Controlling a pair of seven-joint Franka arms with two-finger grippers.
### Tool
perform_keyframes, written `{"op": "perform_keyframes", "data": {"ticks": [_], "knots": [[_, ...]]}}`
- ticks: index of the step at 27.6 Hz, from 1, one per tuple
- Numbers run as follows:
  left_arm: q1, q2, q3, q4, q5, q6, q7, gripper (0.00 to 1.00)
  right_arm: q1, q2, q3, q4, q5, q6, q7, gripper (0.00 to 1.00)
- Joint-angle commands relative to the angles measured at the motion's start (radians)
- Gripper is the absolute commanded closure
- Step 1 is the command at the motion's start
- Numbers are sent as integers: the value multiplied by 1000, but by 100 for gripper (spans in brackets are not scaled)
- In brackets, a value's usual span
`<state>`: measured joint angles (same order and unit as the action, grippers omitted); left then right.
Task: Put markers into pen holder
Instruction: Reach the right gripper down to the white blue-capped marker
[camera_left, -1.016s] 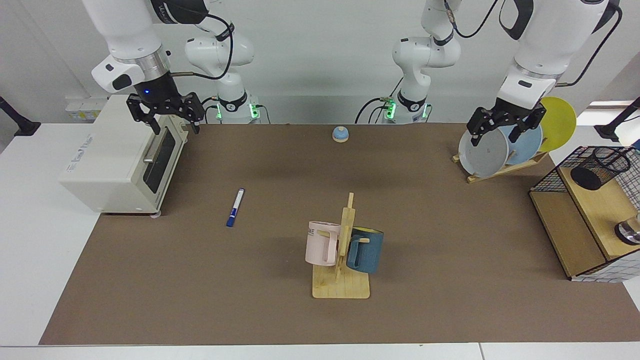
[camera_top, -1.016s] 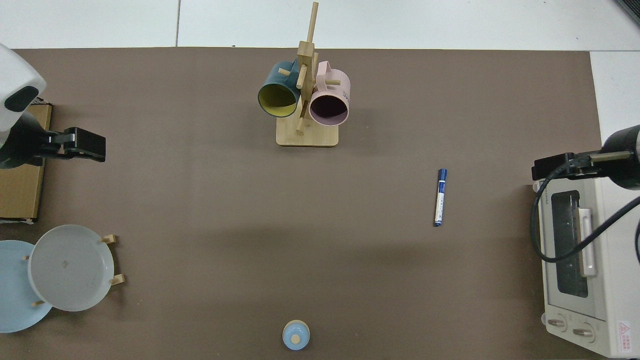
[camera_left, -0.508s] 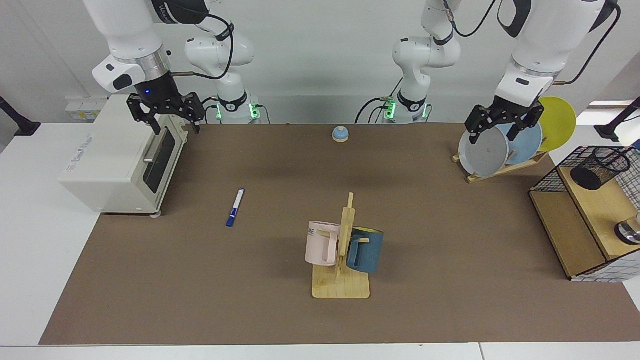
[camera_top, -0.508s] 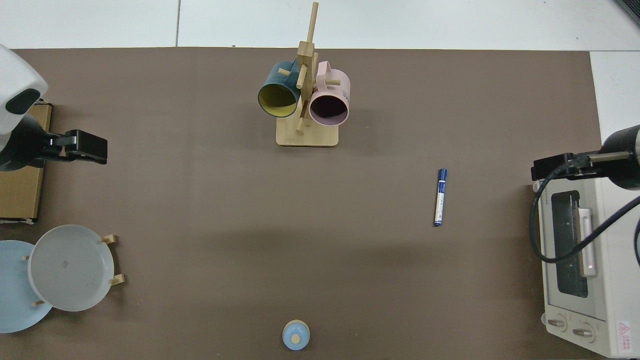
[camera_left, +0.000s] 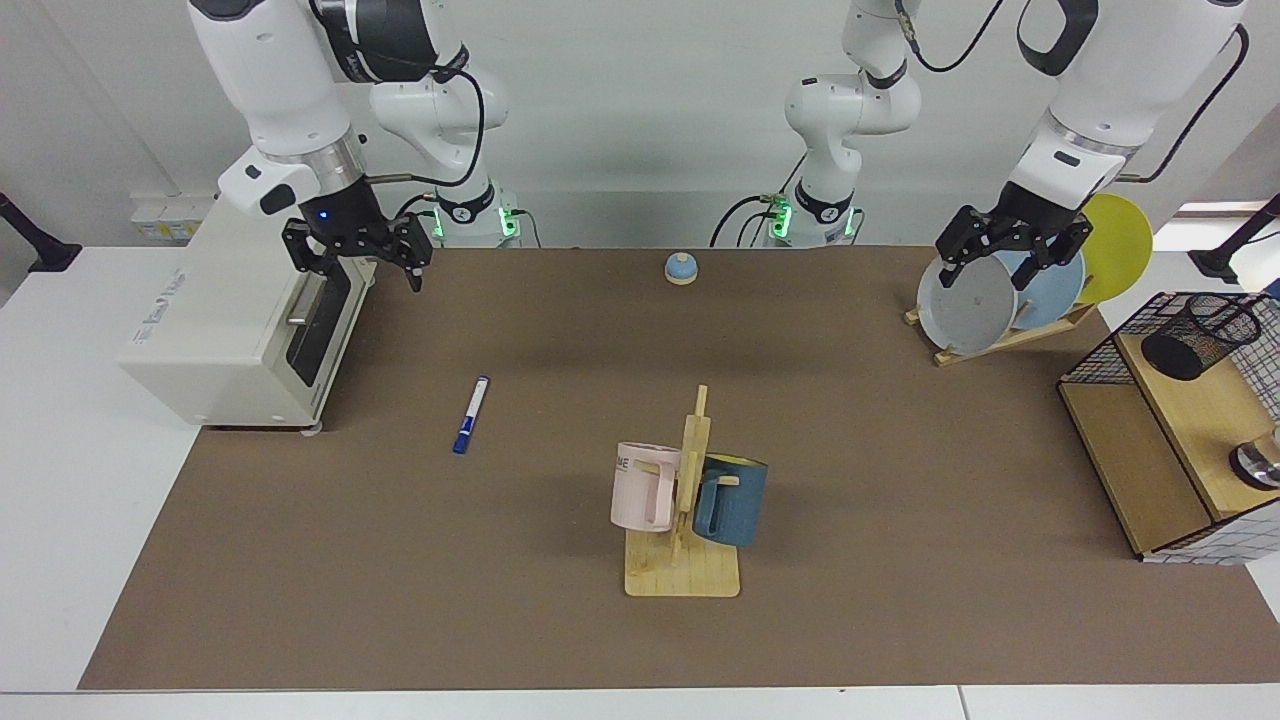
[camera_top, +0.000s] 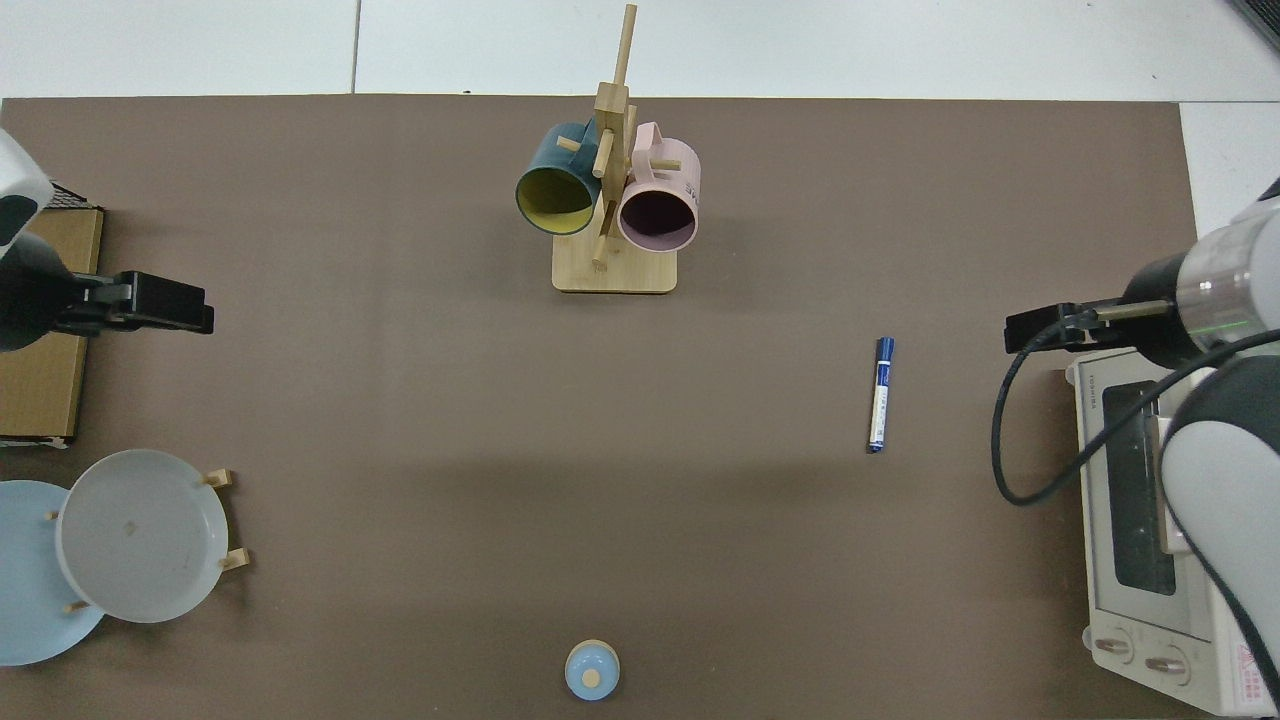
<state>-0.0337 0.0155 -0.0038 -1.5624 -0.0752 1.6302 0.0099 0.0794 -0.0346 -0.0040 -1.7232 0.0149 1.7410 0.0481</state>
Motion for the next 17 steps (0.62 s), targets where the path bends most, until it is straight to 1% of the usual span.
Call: {"op": "perform_keyframes", "data": {"ticks": [1,3,7,12,17], "knots": [[-3,-40,-13,-77,46,42,36,0,19,16,2,-75,13,101,42,0],[-18,-38,-13,-94,69,51,53,0,31,38,2,-85,13,126,58,0],[-20,-42,-13,-134,71,86,58,0,36,74,2,-108,13,143,98,0],[-18,-43,-13,-171,69,109,61,0,36,114,2,-177,13,267,101,0],[-15,-43,-13,-185,68,112,61,0,34,168,2,-200,13,348,102,0]]}}
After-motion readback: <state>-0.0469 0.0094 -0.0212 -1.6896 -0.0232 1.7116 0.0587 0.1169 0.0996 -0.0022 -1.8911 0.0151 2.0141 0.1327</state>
